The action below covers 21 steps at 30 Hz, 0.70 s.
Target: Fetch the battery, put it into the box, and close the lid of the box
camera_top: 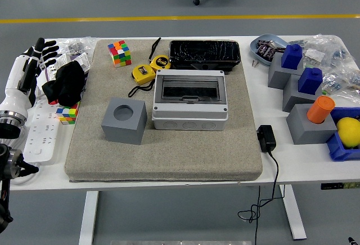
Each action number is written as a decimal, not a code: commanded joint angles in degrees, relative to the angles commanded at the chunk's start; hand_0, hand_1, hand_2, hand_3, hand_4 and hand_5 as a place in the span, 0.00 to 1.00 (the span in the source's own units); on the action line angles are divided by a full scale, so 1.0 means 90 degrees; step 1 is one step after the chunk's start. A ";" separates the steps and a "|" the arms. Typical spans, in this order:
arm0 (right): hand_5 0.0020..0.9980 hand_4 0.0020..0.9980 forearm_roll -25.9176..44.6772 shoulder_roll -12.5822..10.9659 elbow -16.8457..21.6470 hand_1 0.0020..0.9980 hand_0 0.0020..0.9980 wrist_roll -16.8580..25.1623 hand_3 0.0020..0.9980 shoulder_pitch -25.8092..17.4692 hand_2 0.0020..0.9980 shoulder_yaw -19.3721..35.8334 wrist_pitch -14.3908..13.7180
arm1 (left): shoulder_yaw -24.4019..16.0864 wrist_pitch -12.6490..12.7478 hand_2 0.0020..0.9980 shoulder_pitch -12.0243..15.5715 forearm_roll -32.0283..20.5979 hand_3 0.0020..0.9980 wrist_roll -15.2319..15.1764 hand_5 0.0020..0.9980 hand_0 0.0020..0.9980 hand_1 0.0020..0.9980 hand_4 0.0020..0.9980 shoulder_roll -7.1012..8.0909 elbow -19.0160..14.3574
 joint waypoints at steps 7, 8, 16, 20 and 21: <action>0.72 1.00 -0.0038 -0.0014 0.0000 0.54 0.64 0.0131 0.47 -0.0044 0.52 0.0121 -0.0198 | 0.0110 0.0017 0.77 -0.0016 -0.0016 0.75 -0.0002 0.98 0.78 0.80 1.00 -0.0051 0.0012; 0.72 1.00 -0.0032 -0.0011 0.0000 0.54 0.64 0.0211 0.47 -0.0048 0.52 0.0111 -0.0304 | 0.0135 0.0018 0.77 -0.0024 -0.0023 0.75 -0.0001 0.98 0.78 0.80 1.00 -0.0075 0.0022; 0.55 0.84 0.0591 -0.0031 0.0000 0.16 0.21 0.0627 0.19 0.0010 0.21 -0.0938 -0.1640 | 0.0325 -0.0023 0.77 -0.0232 0.0012 0.75 0.0050 0.98 0.78 0.80 1.00 -0.0064 0.0186; 0.38 0.59 0.0755 -0.0013 0.0000 0.01 0.00 0.0943 0.06 0.0047 0.11 -0.1007 -0.2364 | 0.0384 -0.0003 0.77 -0.0288 0.0024 0.75 0.0031 0.98 0.78 0.80 1.00 -0.0110 0.0152; 0.38 0.59 0.0842 -0.0014 0.0000 0.01 0.00 0.1036 0.06 0.0056 0.11 -0.1050 -0.2532 | 0.0389 0.0001 0.77 -0.0284 0.0022 0.75 0.0032 0.98 0.78 0.80 1.00 -0.0116 0.0153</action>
